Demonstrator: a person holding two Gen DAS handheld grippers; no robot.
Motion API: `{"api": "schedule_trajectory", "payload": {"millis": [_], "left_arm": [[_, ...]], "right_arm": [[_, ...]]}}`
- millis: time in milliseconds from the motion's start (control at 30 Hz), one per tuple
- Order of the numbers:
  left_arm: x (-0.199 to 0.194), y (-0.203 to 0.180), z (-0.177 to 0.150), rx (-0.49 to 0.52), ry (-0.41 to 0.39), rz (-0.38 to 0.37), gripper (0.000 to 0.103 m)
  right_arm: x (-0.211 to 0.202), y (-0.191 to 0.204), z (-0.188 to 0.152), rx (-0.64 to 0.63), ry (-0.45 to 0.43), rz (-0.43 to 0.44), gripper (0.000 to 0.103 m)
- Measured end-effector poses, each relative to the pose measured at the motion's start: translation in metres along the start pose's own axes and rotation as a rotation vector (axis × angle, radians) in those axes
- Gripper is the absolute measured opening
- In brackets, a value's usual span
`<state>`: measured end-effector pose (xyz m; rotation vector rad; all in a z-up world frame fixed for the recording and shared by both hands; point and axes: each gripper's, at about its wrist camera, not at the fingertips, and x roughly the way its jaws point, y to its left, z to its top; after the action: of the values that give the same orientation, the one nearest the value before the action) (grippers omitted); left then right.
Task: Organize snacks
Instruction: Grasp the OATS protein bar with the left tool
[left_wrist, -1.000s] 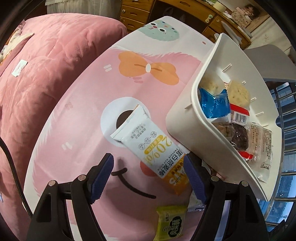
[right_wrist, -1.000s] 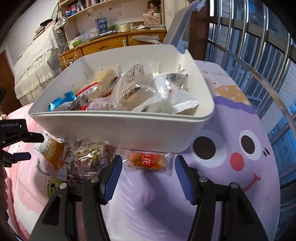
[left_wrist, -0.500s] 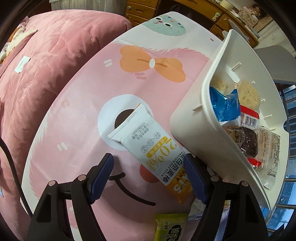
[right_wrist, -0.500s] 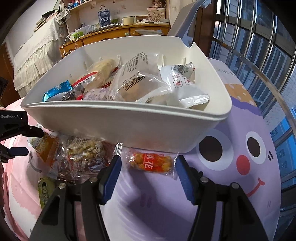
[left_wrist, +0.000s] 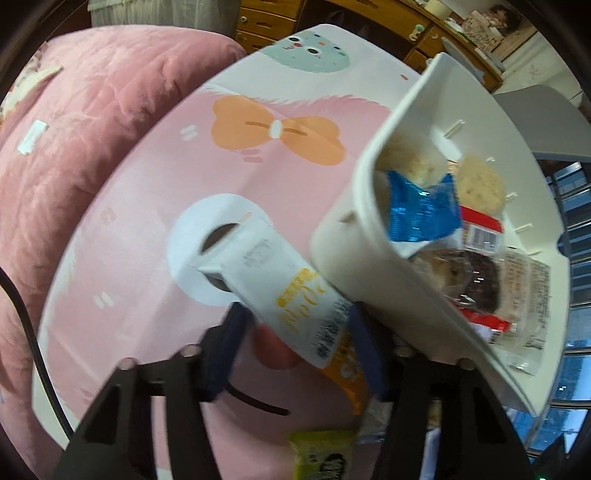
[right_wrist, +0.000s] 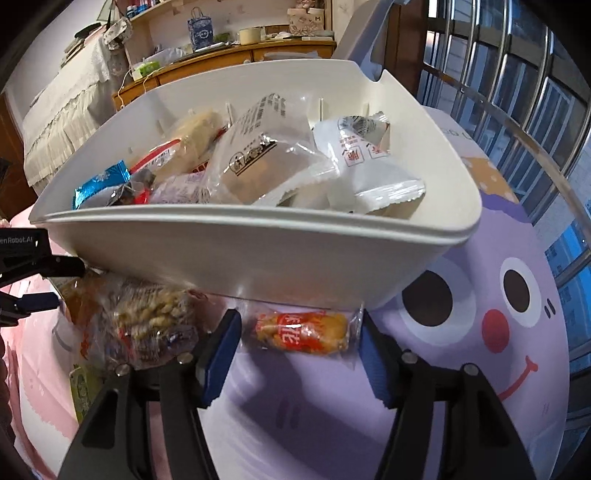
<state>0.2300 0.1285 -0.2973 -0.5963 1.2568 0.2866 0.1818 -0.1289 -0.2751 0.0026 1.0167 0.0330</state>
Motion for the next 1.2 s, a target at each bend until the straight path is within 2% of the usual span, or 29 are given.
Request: {"api": "schedule_trajectory", "payload": {"millis": [100, 200, 300, 500, 667, 833, 900, 1067, 1200], "left_arm": [[0.000, -0.004, -0.004, -0.006, 0.004, -0.012, 0.040], [-0.001, -0.002, -0.008, -0.032, 0.002, -0.049, 0.028], [-0.002, 0.001, -0.012, -0.062, 0.006, -0.072, 0.024], [-0.015, 0.005, -0.024, -0.079, 0.013, -0.039, 0.015], [-0.035, 0.009, -0.034, -0.078, 0.011, -0.048, 0.015], [-0.066, 0.005, -0.044, -0.064, -0.015, -0.055, 0.015], [-0.081, 0.005, -0.045, -0.060, -0.023, -0.067, 0.015], [-0.115, 0.002, -0.048, -0.048, -0.058, -0.100, 0.015], [-0.133, -0.011, -0.042, -0.012, -0.075, -0.124, 0.015]], "right_arm": [[0.000, -0.002, 0.000, 0.007, 0.001, 0.007, 0.058], [-0.001, -0.004, 0.000, 0.004, 0.002, 0.020, 0.056], [-0.002, -0.005, 0.000, -0.004, 0.010, 0.026, 0.054], [-0.012, -0.008, -0.003, -0.030, 0.046, 0.032, 0.051], [-0.029, -0.007, -0.011, -0.078, 0.068, 0.058, 0.043], [-0.049, -0.003, -0.012, -0.134, 0.067, 0.097, 0.024], [-0.055, -0.002, -0.011, -0.152, 0.071, 0.135, 0.021], [-0.070, 0.000, -0.007, -0.175, 0.071, 0.188, 0.020], [-0.087, 0.004, 0.004, -0.193, 0.035, 0.222, 0.020]]}}
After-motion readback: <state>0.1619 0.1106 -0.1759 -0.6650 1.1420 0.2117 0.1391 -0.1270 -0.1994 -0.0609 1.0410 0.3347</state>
